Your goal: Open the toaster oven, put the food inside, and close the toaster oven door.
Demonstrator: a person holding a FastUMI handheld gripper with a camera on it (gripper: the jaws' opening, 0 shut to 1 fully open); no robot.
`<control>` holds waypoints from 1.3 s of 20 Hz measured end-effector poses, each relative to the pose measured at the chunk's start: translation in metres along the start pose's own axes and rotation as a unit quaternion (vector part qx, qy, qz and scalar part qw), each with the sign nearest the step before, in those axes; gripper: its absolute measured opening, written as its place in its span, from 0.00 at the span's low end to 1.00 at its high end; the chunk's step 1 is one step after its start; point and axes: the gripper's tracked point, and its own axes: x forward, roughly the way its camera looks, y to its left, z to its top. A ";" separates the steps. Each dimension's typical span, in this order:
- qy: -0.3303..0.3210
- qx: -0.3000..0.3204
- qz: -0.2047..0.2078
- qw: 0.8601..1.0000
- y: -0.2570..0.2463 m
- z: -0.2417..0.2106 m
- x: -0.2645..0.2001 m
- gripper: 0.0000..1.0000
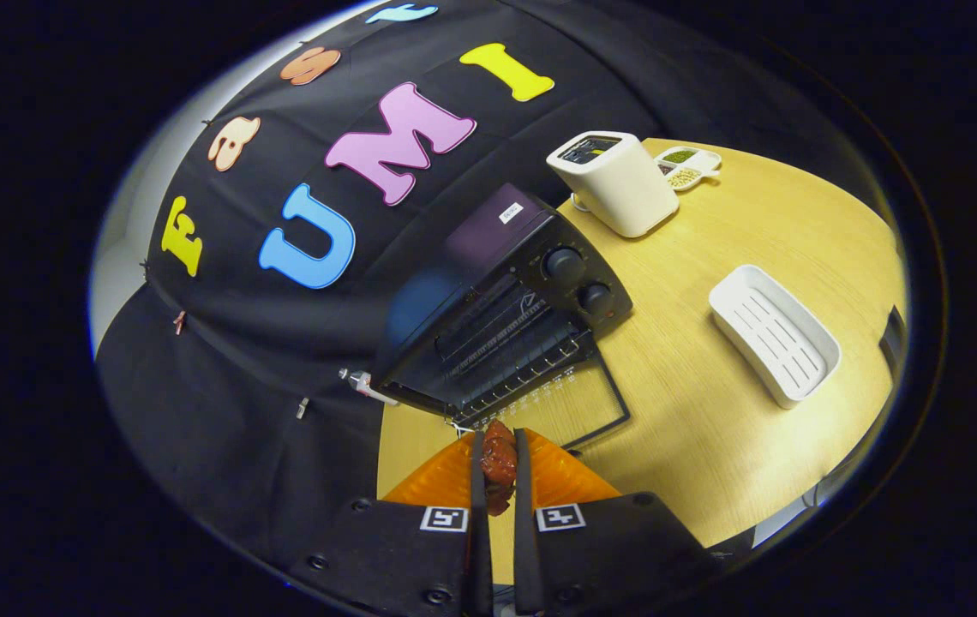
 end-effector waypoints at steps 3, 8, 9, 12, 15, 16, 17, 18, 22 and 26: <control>-0.008 0.008 0.013 1.000 0.013 0.003 0.035 0.14; -0.053 0.042 0.031 0.997 0.021 0.013 0.092 0.14; -0.058 0.050 0.038 0.996 0.021 0.013 0.104 0.14; -0.091 0.070 0.043 0.993 0.015 0.021 0.130 0.14; -0.124 0.082 0.040 0.988 0.011 0.032 0.154 0.14; -0.131 0.088 0.041 0.987 0.011 0.034 0.163 0.14; -0.138 0.094 0.037 0.985 0.009 0.036 0.171 0.14; -0.143 0.097 0.028 0.985 0.005 0.038 0.177 0.14; -0.159 0.097 0.014 0.982 0.002 0.040 0.192 0.14; -0.165 0.038 -0.019 0.985 -0.002 0.037 0.184 0.20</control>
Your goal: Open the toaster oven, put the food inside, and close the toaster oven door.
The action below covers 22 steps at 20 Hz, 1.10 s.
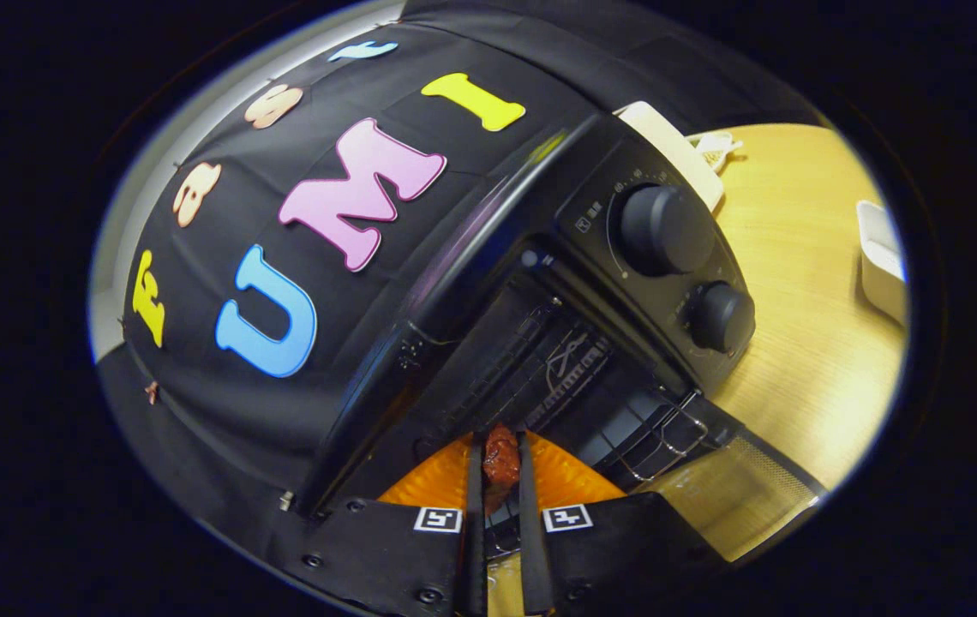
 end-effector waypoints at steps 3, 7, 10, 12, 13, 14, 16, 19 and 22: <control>0.011 -0.068 -0.030 0.997 -0.019 0.000 -0.001 0.34; 0.040 -0.153 0.000 0.987 -0.003 -0.013 -0.009 0.70; 0.027 -0.228 -0.020 0.973 -0.002 -0.007 -0.022 0.99; 0.040 -0.235 -0.021 0.971 0.001 -0.009 -0.030 0.98; 0.050 -0.240 -0.023 0.969 -0.001 -0.012 -0.037 0.98; 0.060 -0.252 -0.024 0.966 -0.002 -0.015 -0.047 0.98; 0.077 -0.298 -0.029 0.951 -0.008 -0.020 -0.066 0.98; 0.089 -0.347 -0.030 0.933 -0.009 -0.019 -0.089 0.98; 0.106 -0.377 -0.037 0.919 -0.014 -0.020 -0.108 0.98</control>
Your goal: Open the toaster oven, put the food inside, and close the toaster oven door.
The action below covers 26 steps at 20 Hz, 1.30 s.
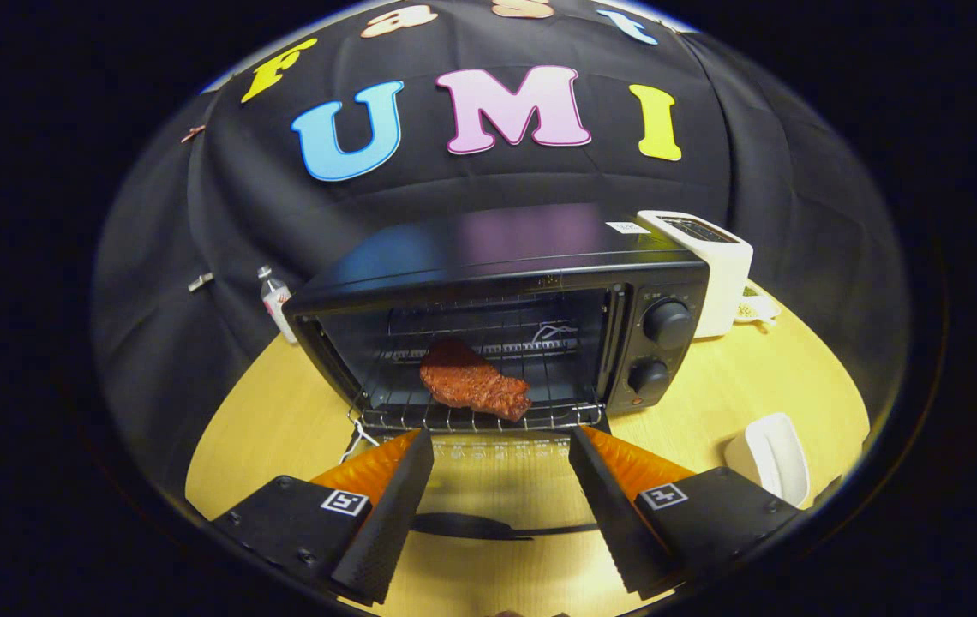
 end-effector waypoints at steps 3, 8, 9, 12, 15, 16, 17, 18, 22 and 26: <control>0.023 -0.035 0.001 0.999 0.002 -0.019 -0.013 0.98; 0.058 -0.063 -0.009 0.996 0.006 -0.064 -0.033 0.99; 0.062 -0.064 -0.009 0.996 0.009 -0.073 -0.035 0.99; 0.097 -0.078 -0.002 0.992 0.020 -0.106 -0.036 0.99; 0.106 -0.062 0.001 0.992 0.027 -0.124 -0.027 0.99; 0.113 -0.060 -0.004 0.992 0.025 -0.129 -0.023 0.99; 0.115 -0.060 -0.011 0.992 0.023 -0.133 -0.018 0.99; 0.115 -0.059 -0.018 0.991 0.020 -0.135 -0.011 0.99; 0.120 -0.042 -0.026 0.992 0.019 -0.139 0.009 0.99; 0.122 -0.038 -0.023 0.992 0.022 -0.138 0.021 0.99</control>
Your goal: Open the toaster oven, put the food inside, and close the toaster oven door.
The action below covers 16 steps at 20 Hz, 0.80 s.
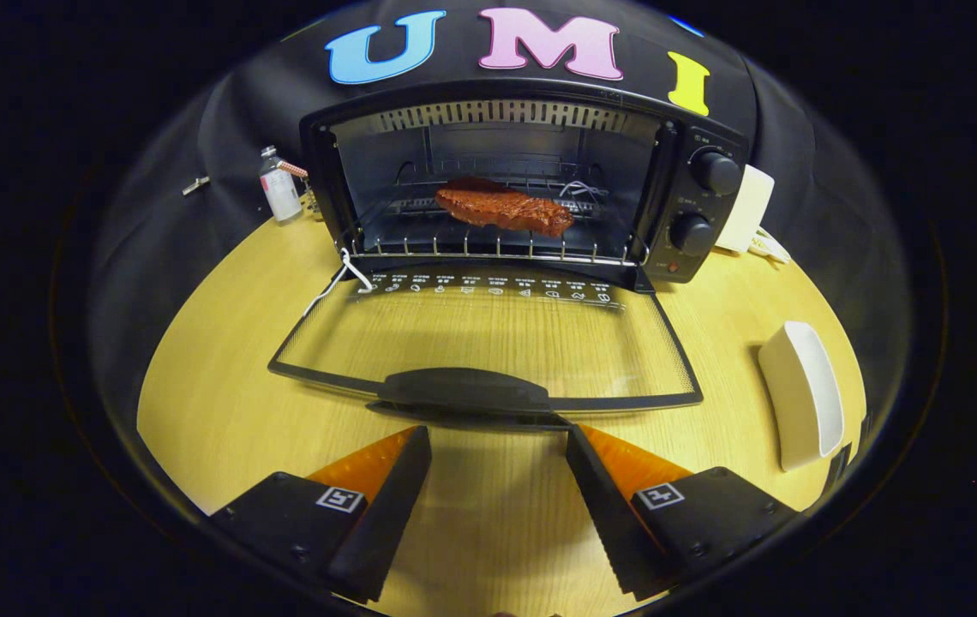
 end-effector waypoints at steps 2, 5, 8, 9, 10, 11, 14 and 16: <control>0.003 -0.004 0.003 1.000 0.001 0.001 -0.001 1.00; 0.012 -0.009 0.008 1.000 0.000 0.003 -0.002 1.00; -0.014 -0.042 0.006 0.999 0.000 0.017 -0.016 1.00; -0.024 -0.057 0.008 0.998 0.000 0.022 -0.022 1.00; -0.033 -0.069 0.012 0.997 0.001 0.029 -0.029 1.00; -0.040 -0.072 0.017 0.996 0.001 0.034 -0.036 1.00; -0.067 -0.068 0.027 0.995 0.002 0.058 -0.054 1.00; -0.092 -0.073 0.029 0.993 0.000 0.081 -0.065 1.00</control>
